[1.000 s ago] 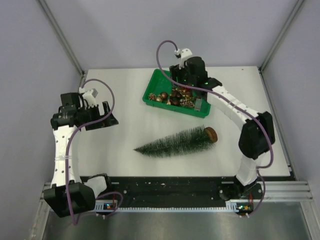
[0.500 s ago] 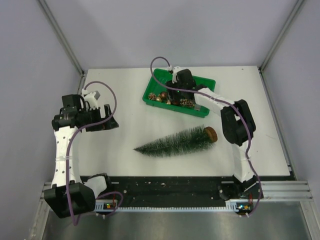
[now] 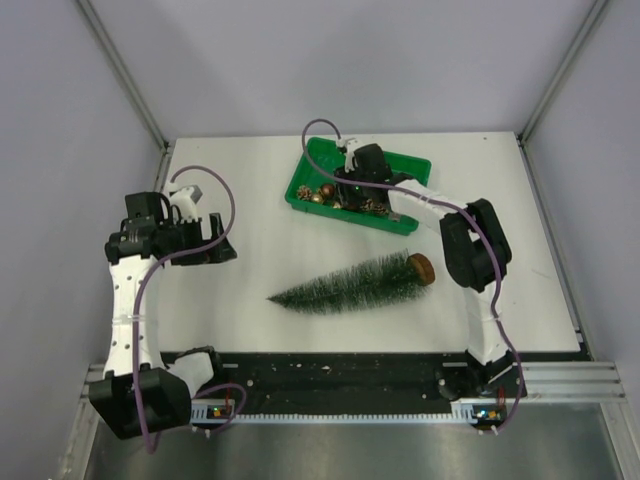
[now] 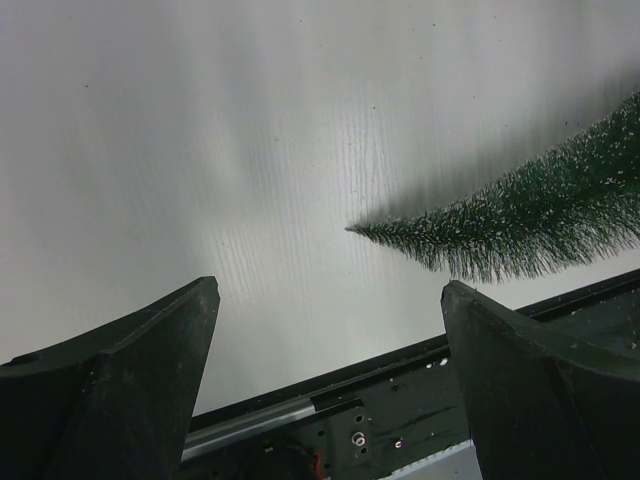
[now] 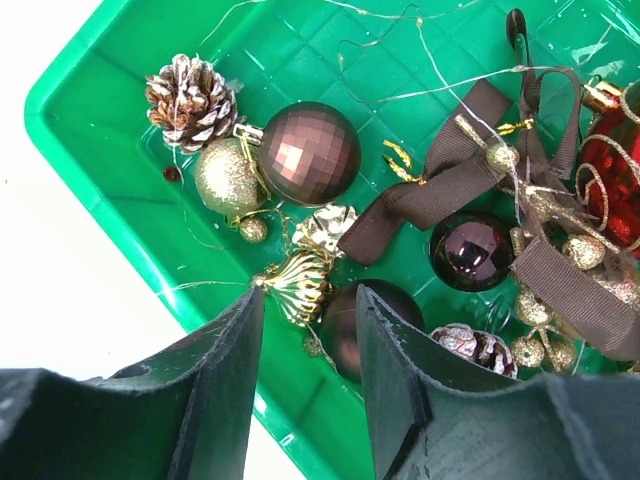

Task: Decorate the small christmas tree

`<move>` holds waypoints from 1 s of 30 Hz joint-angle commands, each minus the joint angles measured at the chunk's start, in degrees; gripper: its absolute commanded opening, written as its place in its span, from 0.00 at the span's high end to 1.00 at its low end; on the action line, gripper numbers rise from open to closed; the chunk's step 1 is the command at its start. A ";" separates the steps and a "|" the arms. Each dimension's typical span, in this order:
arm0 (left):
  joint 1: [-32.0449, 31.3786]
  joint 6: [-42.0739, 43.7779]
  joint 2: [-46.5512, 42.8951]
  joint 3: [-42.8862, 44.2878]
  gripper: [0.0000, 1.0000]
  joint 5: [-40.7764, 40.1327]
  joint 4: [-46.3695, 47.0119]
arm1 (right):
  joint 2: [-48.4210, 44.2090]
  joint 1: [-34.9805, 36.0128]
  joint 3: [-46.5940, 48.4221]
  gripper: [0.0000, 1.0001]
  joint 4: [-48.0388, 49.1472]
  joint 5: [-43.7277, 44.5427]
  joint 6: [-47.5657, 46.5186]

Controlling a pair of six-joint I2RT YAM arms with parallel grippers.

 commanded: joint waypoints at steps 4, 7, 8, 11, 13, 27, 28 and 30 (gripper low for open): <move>-0.07 2.04 -1.77 -0.97 0.01 -1.88 1.97 | 1.96 1.73 3.66 0.64 0.12 -0.93 -0.19; -0.07 2.30 -2.21 -1.06 0.01 -2.14 2.05 | 3.54 1.90 5.06 0.66 -0.41 -1.02 -0.28; 0.01 2.21 -2.38 -1.06 0.01 -2.14 2.05 | 3.90 1.91 5.42 0.67 -0.32 -1.45 -0.19; 0.01 2.65 -2.91 -0.88 0.01 -2.41 1.70 | 4.60 1.82 5.68 0.72 0.29 -2.77 -0.28; -0.07 2.83 -3.09 -0.62 0.01 -2.58 1.53 | 4.26 1.82 5.86 0.91 0.38 -2.86 -0.37; -0.07 3.18 -4.32 1.14 0.01 -0.13 0.39 | -15.42 1.91 1.47 1.00 2.75 -1.11 0.25; -0.07 3.27 -4.49 1.57 0.01 0.14 0.38 | -17.09 1.99 1.12 1.00 2.93 -1.19 0.42; -0.07 3.44 -4.67 2.19 0.01 1.10 -0.05 | -20.25 2.08 0.41 1.00 2.84 -1.63 0.60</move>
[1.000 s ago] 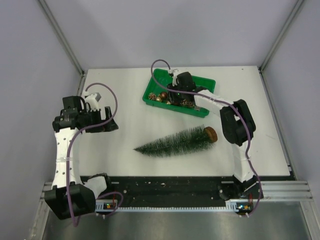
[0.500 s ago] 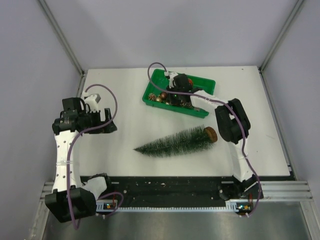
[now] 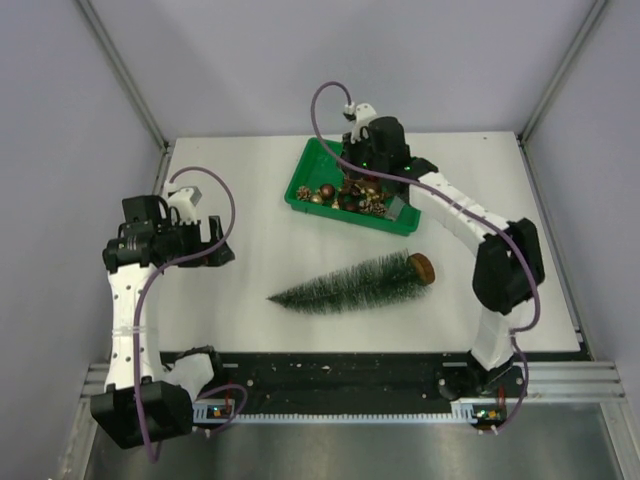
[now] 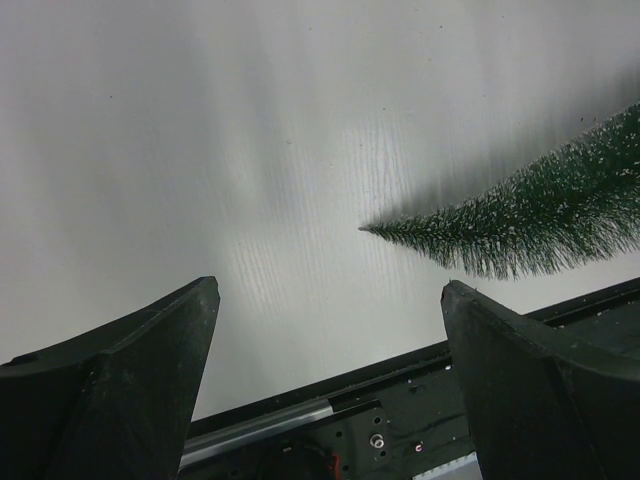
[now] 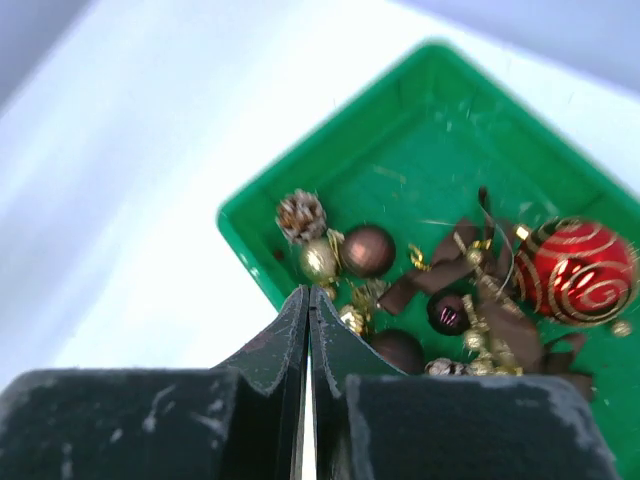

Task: Decorate the small christmas tree

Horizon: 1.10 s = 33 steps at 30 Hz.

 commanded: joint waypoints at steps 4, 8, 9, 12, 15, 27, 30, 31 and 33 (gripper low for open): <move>-0.60 0.74 -2.18 4.82 0.01 6.82 0.56 | -13.92 1.32 -1.96 1.00 3.41 -1.24 1.19; -5.68 -1.46 -1.92 7.54 0.01 8.51 4.07 | -18.75 1.93 -1.61 1.00 3.76 -1.86 1.80; -9.27 -2.42 -1.74 7.98 0.01 6.59 5.55 | -19.64 2.11 -1.26 1.00 3.76 -2.03 2.07; -22.62 -3.83 -0.87 9.22 0.01 -2.19 9.77 | -22.10 2.90 0.58 1.00 2.98 -2.30 2.25; -28.54 -5.68 2.11 11.67 0.01 -3.02 12.86 | -24.03 4.04 1.99 1.00 1.92 -2.21 1.98; -35.66 -9.36 10.64 24.41 0.01 -1.08 22.18 | -32.12 6.24 2.79 1.00 1.13 -3.26 2.77; -37.51 -9.99 12.06 26.27 0.01 -1.77 23.49 | -33.35 6.33 3.14 1.00 1.39 -5.81 3.48; -37.95 -9.90 12.23 26.53 0.01 -2.39 23.85 | -33.97 6.33 3.14 1.00 1.83 -6.69 3.65; -38.22 -9.90 12.84 27.06 0.01 -3.53 24.64 | -35.02 6.33 2.96 1.00 2.62 -8.88 3.92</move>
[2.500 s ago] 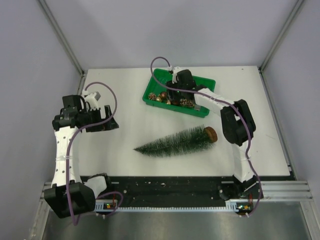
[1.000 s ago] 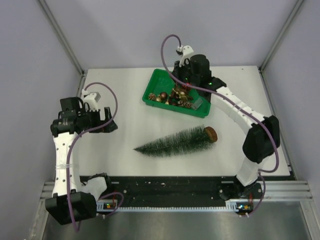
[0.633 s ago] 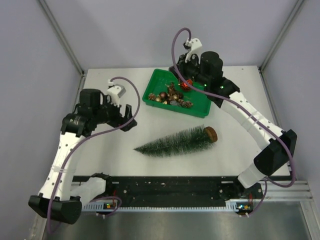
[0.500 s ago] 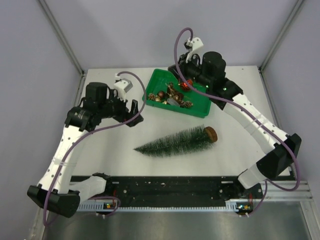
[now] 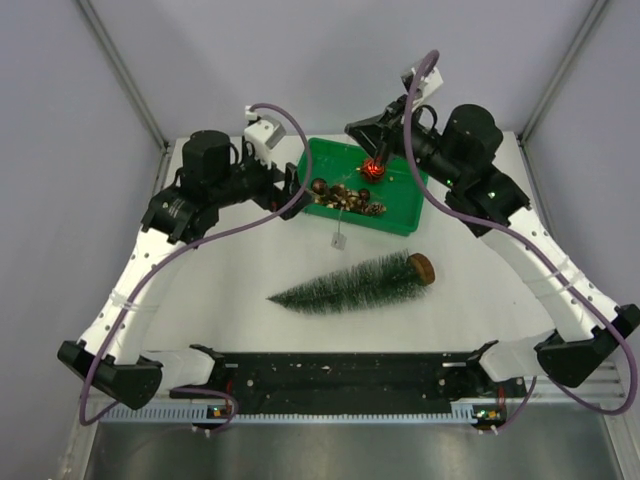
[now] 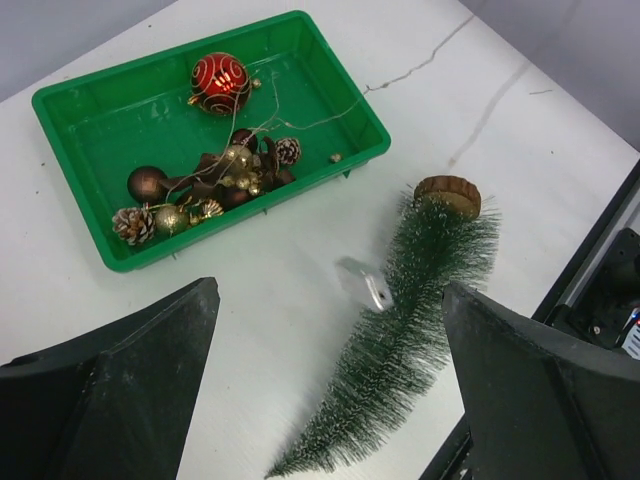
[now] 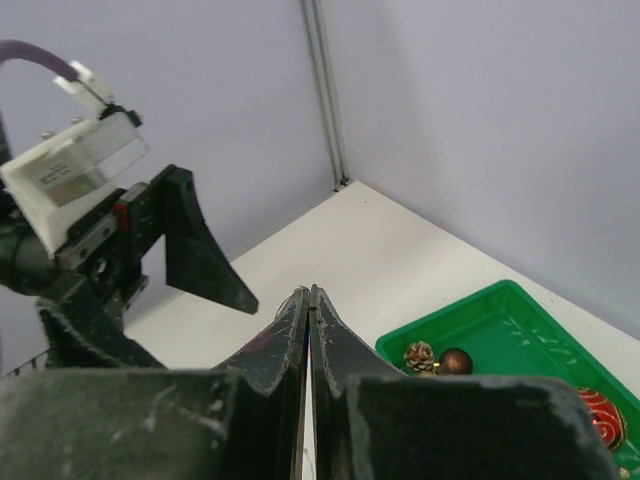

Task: Decorate the small christmas tree

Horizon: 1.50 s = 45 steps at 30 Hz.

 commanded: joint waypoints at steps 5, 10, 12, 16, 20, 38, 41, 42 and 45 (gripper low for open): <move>-0.97 0.25 1.29 0.61 0.01 -2.08 4.82 | -6.05 0.60 2.55 1.00 4.64 -7.52 2.19; -1.59 -1.07 0.15 -3.08 0.01 -1.37 6.22 | -7.73 0.52 1.58 1.00 8.15 -13.49 4.82; -2.20 -1.77 0.23 -3.09 0.01 -0.41 6.23 | -8.43 0.60 1.23 1.00 8.86 -15.52 6.23; -3.35 -2.56 1.55 -2.91 0.01 1.96 6.93 | -9.40 0.60 1.05 1.00 11.32 -16.05 7.47; -4.31 -3.00 3.66 -3.44 0.01 5.65 8.59 | -9.31 0.60 0.96 1.00 11.58 -15.79 8.17; -9.41 1.74 13.24 0.16 0.08 5.14 12.55 | -4.04 -2.12 12.57 1.00 13.86 -23.61 17.04; -9.15 1.21 13.94 1.22 0.23 4.17 13.87 | -5.35 -2.47 9.67 1.00 16.76 -24.93 19.41; -8.89 -1.48 14.12 1.48 0.31 4.34 14.48 | -6.05 -2.56 7.49 1.00 18.08 -25.19 20.29; -7.31 -6.41 14.65 1.92 0.60 6.27 17.03 | -8.69 -2.82 1.78 1.00 22.91 -25.81 23.63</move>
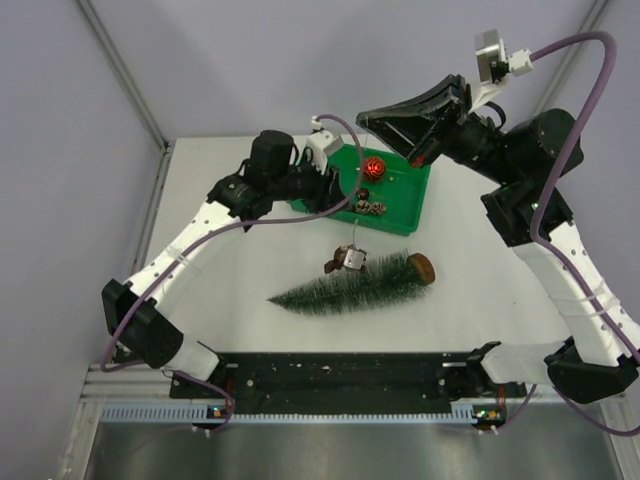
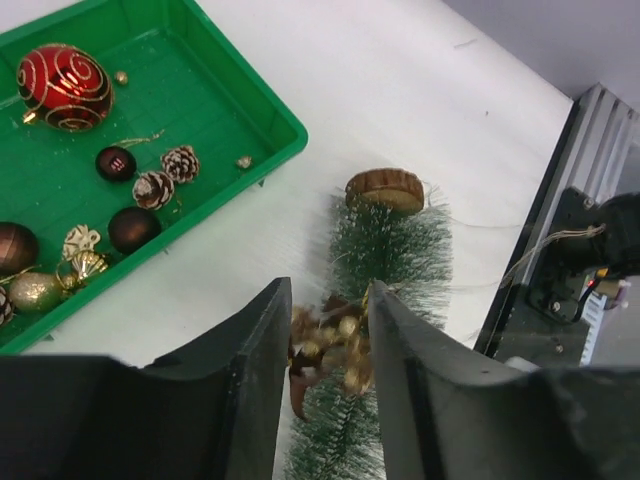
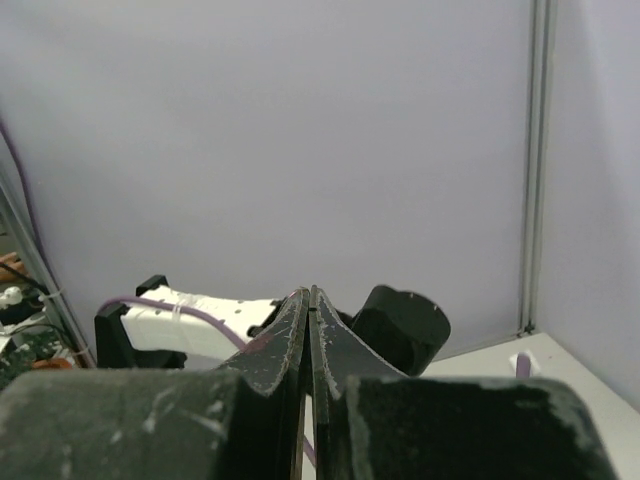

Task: Decorate the small christmas tree

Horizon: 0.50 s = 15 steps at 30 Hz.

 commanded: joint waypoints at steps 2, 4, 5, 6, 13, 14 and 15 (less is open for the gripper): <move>3.37 -8.36 0.55 3.34 0.82 4.82 8.38 | -5.59 -0.73 -7.77 1.00 9.22 -2.47 6.24; 4.69 -10.12 0.38 3.78 0.95 6.32 9.00 | -6.91 -1.16 -9.63 1.00 9.14 -2.12 6.33; 5.39 -10.39 -0.06 3.87 0.99 6.50 9.18 | -7.62 -1.34 -10.42 1.00 9.05 -1.94 6.42; 6.44 -10.57 -0.50 3.96 1.00 6.41 9.09 | -7.97 -1.52 -10.95 1.00 8.70 -1.94 6.51; 16.89 -10.84 -6.38 2.38 1.00 4.22 9.01 | -11.05 -2.31 -13.50 1.00 6.33 -2.91 6.25; 18.30 -10.22 -7.26 1.94 1.00 3.17 8.74 | -11.49 -2.40 -13.76 1.00 5.63 -2.73 6.07; 19.97 -10.04 -8.49 1.33 1.00 2.99 8.65 | -11.84 -2.57 -14.11 1.00 5.45 -2.64 5.90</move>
